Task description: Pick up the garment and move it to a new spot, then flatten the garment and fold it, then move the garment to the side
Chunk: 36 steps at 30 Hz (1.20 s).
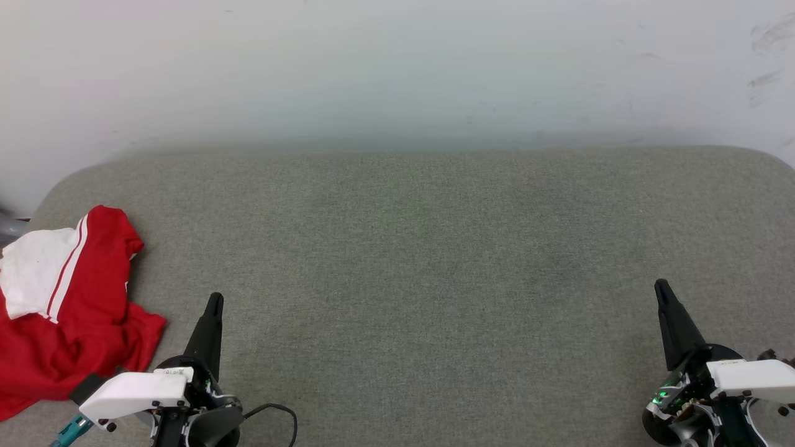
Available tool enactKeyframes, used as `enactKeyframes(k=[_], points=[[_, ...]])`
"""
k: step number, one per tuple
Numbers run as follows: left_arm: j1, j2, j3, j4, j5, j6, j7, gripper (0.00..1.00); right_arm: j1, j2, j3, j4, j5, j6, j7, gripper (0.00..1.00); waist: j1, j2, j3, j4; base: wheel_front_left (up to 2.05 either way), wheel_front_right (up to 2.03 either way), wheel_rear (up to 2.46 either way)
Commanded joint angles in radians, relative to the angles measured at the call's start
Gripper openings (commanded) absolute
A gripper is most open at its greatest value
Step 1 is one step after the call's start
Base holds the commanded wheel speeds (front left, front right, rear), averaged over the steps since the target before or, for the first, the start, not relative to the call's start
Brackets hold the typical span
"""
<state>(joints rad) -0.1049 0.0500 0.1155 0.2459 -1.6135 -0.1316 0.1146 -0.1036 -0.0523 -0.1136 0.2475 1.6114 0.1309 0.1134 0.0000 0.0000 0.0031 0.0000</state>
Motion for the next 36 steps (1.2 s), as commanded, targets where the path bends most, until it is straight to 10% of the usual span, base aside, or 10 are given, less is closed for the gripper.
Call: enactKeyframes(k=[1,17,18,36], points=[[-0.009,-0.003,0.001,0.000,0.001,-0.002,0.001,0.00,-0.013,0.004,0.000,0.001,0.003,0.000,-0.001,0.00,0.0000,0.0000,0.000,0.000,0.00,0.00,0.00],[-0.009,-0.003,0.001,0.000,0.001,-0.002,0.001,0.00,-0.013,0.004,0.000,0.001,0.003,0.000,-0.001,0.00,0.0000,0.0000,0.000,0.000,0.00,0.00,0.00],[0.001,0.000,-0.001,0.003,0.000,0.000,0.000,1.00,0.002,0.000,0.000,0.002,0.000,0.000,0.000,1.00,0.0000,0.0000,0.000,0.000,0.00,0.00,0.00],[0.015,0.002,-0.103,-0.088,0.024,0.001,-0.081,1.00,0.040,-0.002,0.039,-0.086,-0.043,0.000,-0.078,1.00,0.0000,0.0000,-0.001,0.000,0.00,0.00,0.00]])
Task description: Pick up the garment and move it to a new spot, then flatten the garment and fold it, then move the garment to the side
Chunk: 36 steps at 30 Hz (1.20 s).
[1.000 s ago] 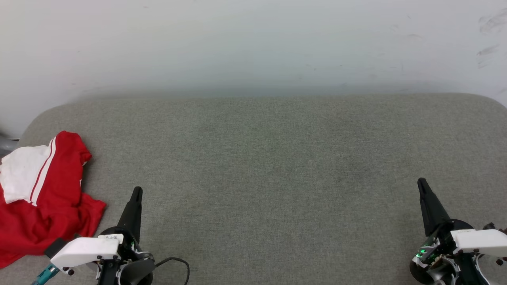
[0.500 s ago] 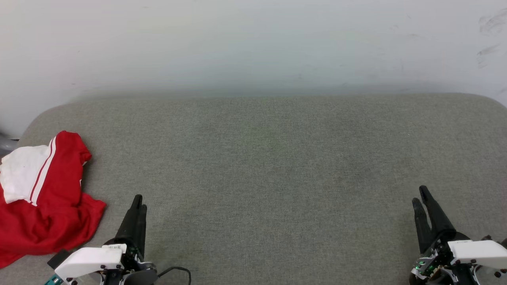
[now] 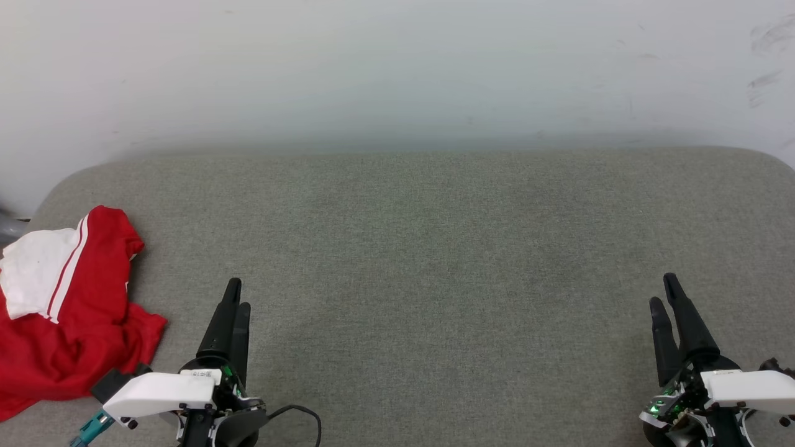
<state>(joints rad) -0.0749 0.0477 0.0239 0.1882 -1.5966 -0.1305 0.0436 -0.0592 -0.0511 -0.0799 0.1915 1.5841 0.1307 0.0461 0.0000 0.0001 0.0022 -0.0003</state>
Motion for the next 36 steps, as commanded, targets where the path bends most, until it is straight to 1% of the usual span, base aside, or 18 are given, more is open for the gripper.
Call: enactKeyframes(k=[1,4,7,11,16,17,25,31,36], points=[[-0.014,0.005,-0.016,-0.037,0.013,-0.001,-0.015,1.00,-0.002,-0.003,0.007,-0.035,-0.021,0.000,-0.015,1.00,0.0000,-0.0001,-0.001,0.000,0.00,0.00,0.00],[-0.012,0.009,-0.028,-0.056,0.041,-0.001,-0.028,1.00,0.003,-0.009,0.016,-0.051,-0.050,0.000,-0.029,1.00,0.0000,-0.0001,-0.002,0.001,0.00,0.00,0.00],[-0.009,0.012,-0.034,-0.072,0.104,-0.001,-0.041,1.00,0.007,-0.020,0.022,-0.063,-0.107,0.000,-0.043,1.00,0.0000,-0.0001,-0.003,0.001,0.00,0.00,0.00],[-0.005,0.016,-0.046,-0.083,0.220,-0.001,-0.057,1.00,0.013,-0.032,0.022,-0.081,-0.234,0.000,-0.060,1.00,0.0000,-0.0001,-0.005,0.001,0.00,0.00,0.00],[0.000,0.015,-0.050,-0.098,0.378,0.000,-0.077,1.00,0.019,-0.035,0.012,-0.108,-0.425,0.000,-0.078,1.00,0.0000,-0.0001,-0.007,0.000,0.00,0.00,0.00],[0.000,0.015,-0.050,-0.098,0.378,0.000,-0.077,1.00,0.019,-0.035,0.012,-0.108,-0.425,0.000,-0.078,1.00,0.0000,-0.0001,-0.007,0.000,0.00,0.00,0.00],[0.015,0.018,-0.042,-0.122,0.637,0.001,-0.106,1.00,0.026,-0.031,0.012,-0.168,-0.690,0.000,-0.077,1.00,0.0000,-0.0001,-0.010,-0.002,0.00,0.00,0.00],[0.027,0.037,-0.050,-0.134,0.801,0.018,-0.126,1.00,0.036,-0.039,0.032,-0.196,-0.835,0.000,-0.074,1.00,0.0000,-0.0001,-0.012,-0.002,0.00,0.00,0.00],[0.039,0.052,-0.064,-0.139,0.895,0.035,-0.142,1.00,0.042,-0.049,0.044,-0.208,-0.926,0.000,-0.067,1.00,0.0000,-0.0001,-0.014,-0.002,0.00,0.00,0.00]])
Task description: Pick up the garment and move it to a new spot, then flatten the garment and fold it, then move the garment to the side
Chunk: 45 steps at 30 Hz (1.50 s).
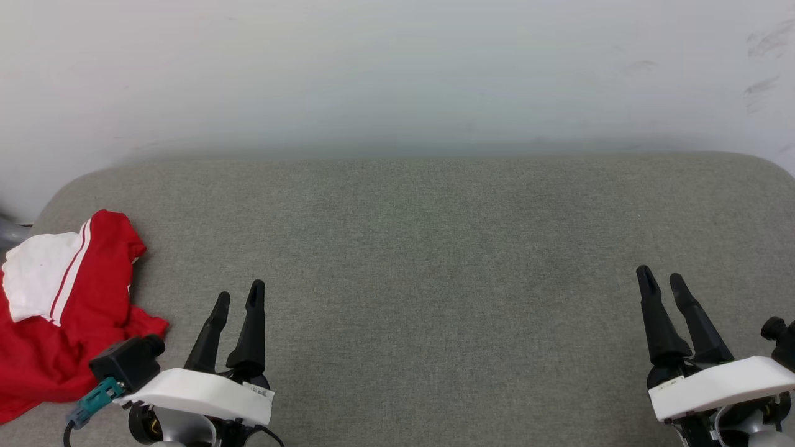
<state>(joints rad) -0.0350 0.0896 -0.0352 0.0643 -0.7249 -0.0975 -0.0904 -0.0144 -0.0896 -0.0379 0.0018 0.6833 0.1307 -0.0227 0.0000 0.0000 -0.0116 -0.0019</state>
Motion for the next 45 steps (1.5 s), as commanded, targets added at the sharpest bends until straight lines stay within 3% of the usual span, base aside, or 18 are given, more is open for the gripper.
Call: enactKeyframes(k=[1,12,36,45], points=[[0.000,0.012,-0.008,-0.016,0.037,0.003,-0.011,1.00,-0.001,-0.012,0.005,-0.019,-0.040,0.000,0.004,1.00,0.0000,0.0000,-0.001,0.000,0.00,0.00,0.00],[0.010,0.041,-0.040,-0.012,0.187,0.030,-0.043,1.00,0.013,-0.020,0.002,-0.040,-0.204,0.000,0.021,1.00,0.0000,0.0000,-0.005,0.002,0.00,0.00,0.00],[0.021,0.060,-0.084,0.001,0.404,0.064,-0.103,1.00,0.041,0.000,-0.008,-0.092,-0.455,0.000,0.036,1.00,0.0000,0.0000,-0.011,0.006,0.00,0.00,0.00],[0.023,0.051,-0.078,0.010,0.459,0.073,-0.123,1.00,0.056,0.016,-0.008,-0.116,-0.519,0.000,0.035,1.00,0.0000,0.0000,-0.012,0.057,0.00,0.00,0.00]])
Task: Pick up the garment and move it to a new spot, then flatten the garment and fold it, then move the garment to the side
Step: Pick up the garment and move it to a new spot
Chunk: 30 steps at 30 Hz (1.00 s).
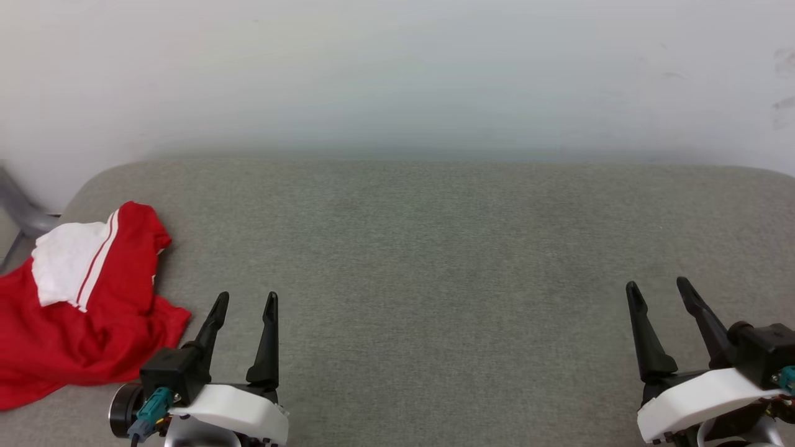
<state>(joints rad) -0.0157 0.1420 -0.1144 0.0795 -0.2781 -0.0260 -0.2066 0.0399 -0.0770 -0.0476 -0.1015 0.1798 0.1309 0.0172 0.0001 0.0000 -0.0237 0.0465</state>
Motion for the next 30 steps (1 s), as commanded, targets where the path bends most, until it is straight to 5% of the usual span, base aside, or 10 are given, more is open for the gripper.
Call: enactKeyframes(k=[1,19,30], points=[[0.004,-0.002,0.002,-0.003,0.017,0.000,-0.009,1.00,0.003,0.004,0.003,-0.014,-0.021,0.000,-0.005,1.00,-0.0001,0.0000,0.000,0.018,0.00,0.00,0.00],[0.019,-0.018,0.030,0.022,0.112,-0.005,-0.044,1.00,0.011,0.022,0.028,-0.022,-0.118,0.000,-0.019,1.00,-0.0001,0.0000,-0.003,0.236,0.00,0.00,0.00],[0.005,-0.035,0.054,0.032,0.135,-0.016,-0.061,1.00,0.020,0.027,0.030,-0.032,-0.172,0.000,-0.027,1.00,-0.0001,0.0000,0.007,0.304,0.00,0.00,0.00]])
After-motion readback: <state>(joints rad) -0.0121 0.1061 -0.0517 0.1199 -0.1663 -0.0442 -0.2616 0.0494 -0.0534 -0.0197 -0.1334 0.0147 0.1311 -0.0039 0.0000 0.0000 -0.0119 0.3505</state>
